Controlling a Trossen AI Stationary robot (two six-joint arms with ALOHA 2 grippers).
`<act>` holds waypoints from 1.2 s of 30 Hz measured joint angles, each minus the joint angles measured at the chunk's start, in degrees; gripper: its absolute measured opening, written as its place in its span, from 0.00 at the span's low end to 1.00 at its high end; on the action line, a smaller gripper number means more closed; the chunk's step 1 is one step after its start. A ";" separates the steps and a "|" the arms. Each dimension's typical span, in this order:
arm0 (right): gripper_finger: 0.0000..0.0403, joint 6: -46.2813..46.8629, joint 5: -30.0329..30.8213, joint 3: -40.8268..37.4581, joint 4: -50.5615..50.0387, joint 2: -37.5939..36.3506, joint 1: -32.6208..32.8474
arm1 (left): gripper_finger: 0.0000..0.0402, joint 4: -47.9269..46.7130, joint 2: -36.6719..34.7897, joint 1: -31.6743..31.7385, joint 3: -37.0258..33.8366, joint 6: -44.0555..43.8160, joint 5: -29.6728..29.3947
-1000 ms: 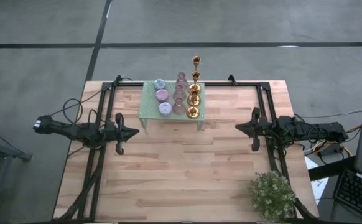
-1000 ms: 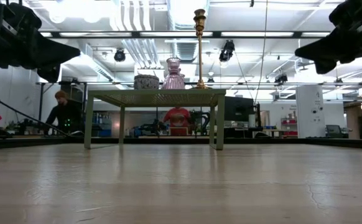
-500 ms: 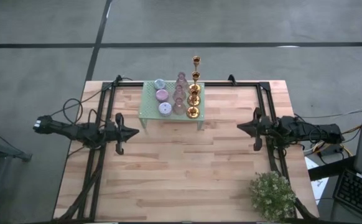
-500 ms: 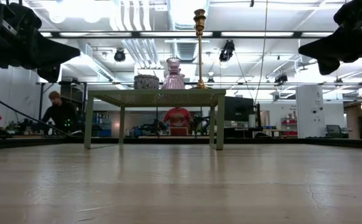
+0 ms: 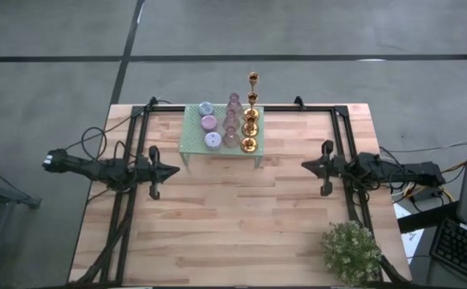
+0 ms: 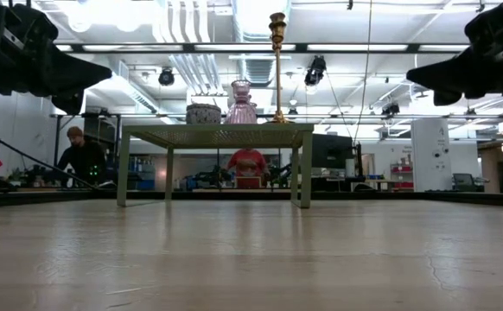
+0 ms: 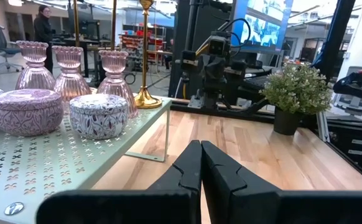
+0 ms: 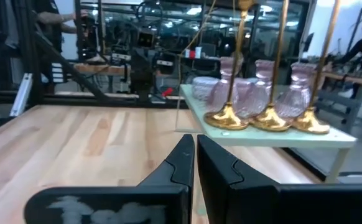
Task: Pick & Place candle stick holders
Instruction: Return to Home Position
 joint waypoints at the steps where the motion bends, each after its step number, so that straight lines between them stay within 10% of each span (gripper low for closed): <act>1: 0.03 -0.49 -0.05 0.00 0.02 -0.04 -0.31 | 0.02 0.05 0.00 0.02 0.00 0.00 -0.02; 36: 0.03 -1.22 -0.35 0.02 0.08 1.97 -1.09 | 0.02 0.38 0.00 0.02 0.00 0.01 0.00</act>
